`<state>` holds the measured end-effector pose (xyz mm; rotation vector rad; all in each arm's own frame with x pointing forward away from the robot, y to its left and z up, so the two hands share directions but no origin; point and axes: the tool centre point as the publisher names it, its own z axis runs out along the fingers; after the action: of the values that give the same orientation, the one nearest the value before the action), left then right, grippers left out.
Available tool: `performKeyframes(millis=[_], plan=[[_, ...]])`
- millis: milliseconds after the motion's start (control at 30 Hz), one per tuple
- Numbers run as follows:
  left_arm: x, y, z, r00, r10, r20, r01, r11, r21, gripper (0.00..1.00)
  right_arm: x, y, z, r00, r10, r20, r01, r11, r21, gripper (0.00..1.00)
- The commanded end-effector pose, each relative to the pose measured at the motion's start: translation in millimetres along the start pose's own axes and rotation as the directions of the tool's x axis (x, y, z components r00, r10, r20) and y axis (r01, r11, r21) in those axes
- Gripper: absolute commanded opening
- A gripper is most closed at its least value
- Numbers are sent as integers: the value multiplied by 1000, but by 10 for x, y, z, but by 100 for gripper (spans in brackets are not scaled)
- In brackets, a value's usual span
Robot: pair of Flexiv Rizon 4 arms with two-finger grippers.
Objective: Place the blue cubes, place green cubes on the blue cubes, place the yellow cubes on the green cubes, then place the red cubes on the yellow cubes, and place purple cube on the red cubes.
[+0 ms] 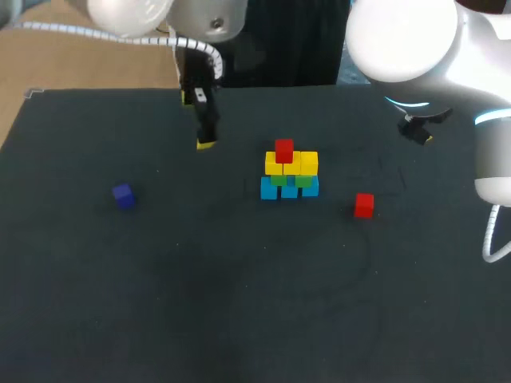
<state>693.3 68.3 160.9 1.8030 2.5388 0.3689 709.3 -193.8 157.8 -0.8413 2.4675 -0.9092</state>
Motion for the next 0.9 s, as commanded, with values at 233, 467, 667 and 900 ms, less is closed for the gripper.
performKeyframes(millis=[233, 467, 667, 900], plan=[[562, -434, 86, 992, -93, 80, 104, 982, -156, 100, 12, -1, 5, 1000, 1, 4, -1, 1000, 1, 100], [620, -695, 214, 984, -149, 94, 162, 975, -154, 100, 12, -1, 5, 1000, 1, 4, -1, 1000, 1, 100], [617, -795, 299, 984, -144, 102, 160, 974, -162, 100, 12, -1, 5, 1000, 1, 4, -1, 1000, 1, 100], [629, -839, 395, 990, -112, 89, 126, 977, -173, 100, 12, -1, 5, 1000, 1, 4, -1, 1000, 1, 100]])
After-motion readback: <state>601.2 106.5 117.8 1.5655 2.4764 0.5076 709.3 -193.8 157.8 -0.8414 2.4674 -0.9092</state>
